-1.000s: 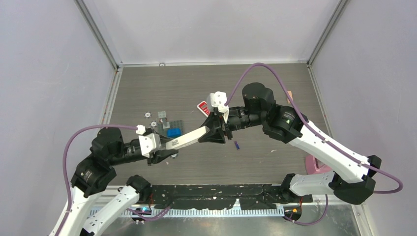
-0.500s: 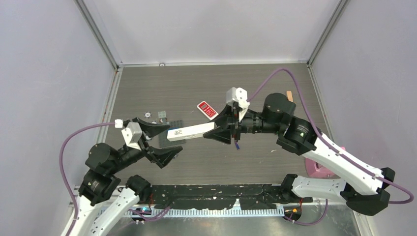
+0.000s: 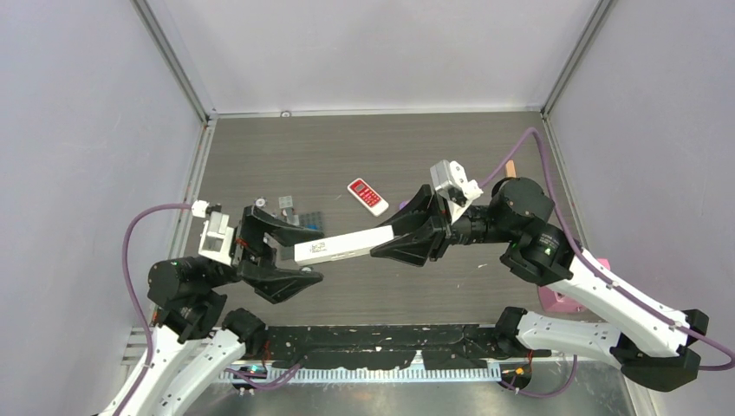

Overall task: Load the batteries into the remote control
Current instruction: Pick up the remote control from the center of the board.

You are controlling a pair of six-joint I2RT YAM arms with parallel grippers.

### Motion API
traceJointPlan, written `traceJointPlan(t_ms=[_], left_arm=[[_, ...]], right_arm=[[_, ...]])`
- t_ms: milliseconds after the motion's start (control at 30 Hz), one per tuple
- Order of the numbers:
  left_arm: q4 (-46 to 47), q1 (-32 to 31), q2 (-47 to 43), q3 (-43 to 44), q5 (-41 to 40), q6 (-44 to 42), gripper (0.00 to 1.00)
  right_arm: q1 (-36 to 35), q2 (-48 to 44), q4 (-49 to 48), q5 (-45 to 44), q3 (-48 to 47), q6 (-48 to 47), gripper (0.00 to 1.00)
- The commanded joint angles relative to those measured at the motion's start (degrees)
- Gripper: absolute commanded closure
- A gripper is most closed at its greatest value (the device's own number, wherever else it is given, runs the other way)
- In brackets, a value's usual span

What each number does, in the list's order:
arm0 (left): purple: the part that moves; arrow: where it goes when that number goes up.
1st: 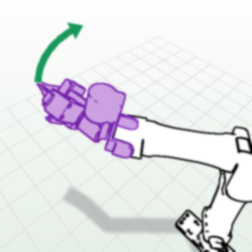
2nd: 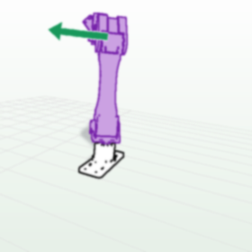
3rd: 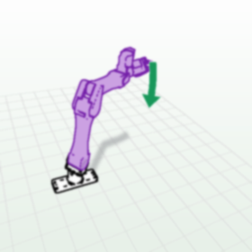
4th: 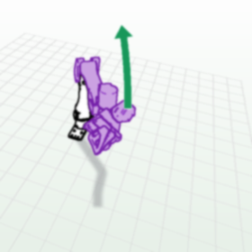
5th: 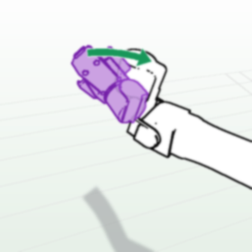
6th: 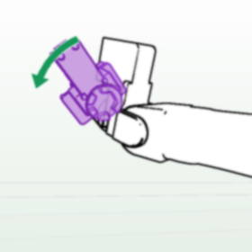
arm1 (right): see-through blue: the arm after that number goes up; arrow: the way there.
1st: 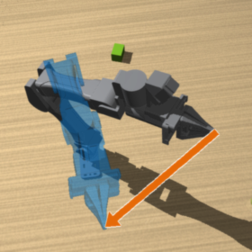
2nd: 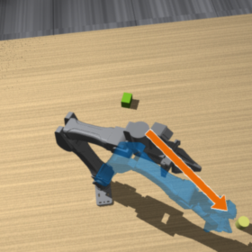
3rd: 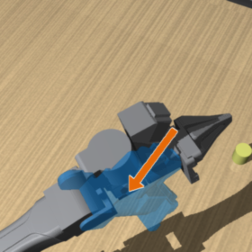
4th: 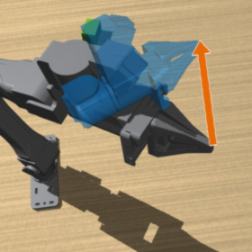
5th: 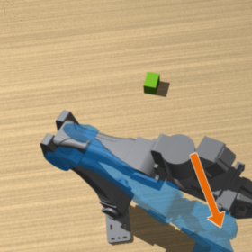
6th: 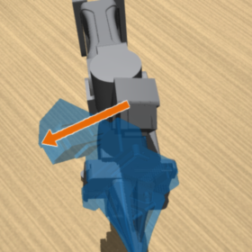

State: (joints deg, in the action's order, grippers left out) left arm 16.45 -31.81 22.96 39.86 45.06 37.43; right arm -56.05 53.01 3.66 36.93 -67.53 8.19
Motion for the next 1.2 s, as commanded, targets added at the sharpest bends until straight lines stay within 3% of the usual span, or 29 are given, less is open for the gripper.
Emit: traceJointPlan(t_ms=[0,233,433,600,900,1167], left_arm=[[13.01,0.09,2.27,-0.27,8.58,8.17,0.28],[10.03,0.08,2.23,0.06,7.17,7.09,0.57],[14.71,0.08,0.52,-3.36,0.83,8.13,0.65],[17.02,0.08,-1.95,-5.42,-4.18,8.17,0.64],[17.65,0.08,-1.78,-5.41,-4.37,8.56,0.44],[17.71,0.10,-1.32,-5.52,-5.09,8.71,0.42]], right_arm=[[-0.15,-0.51,-9.56,1.60,1.58,4.11,0.94],[-0.14,-0.85,-14.52,1.75,3.61,7.22,0.94],[-0.17,-0.81,-16.35,1.33,4.42,7.68,0.94],[-0.20,-0.45,-19.04,1.01,5.53,8.63,0.94],[-0.19,1.05,-25.26,1.25,7.74,11.32,0.94],[-0.24,1.95,-27.96,1.52,8.58,12.05,0.94]])
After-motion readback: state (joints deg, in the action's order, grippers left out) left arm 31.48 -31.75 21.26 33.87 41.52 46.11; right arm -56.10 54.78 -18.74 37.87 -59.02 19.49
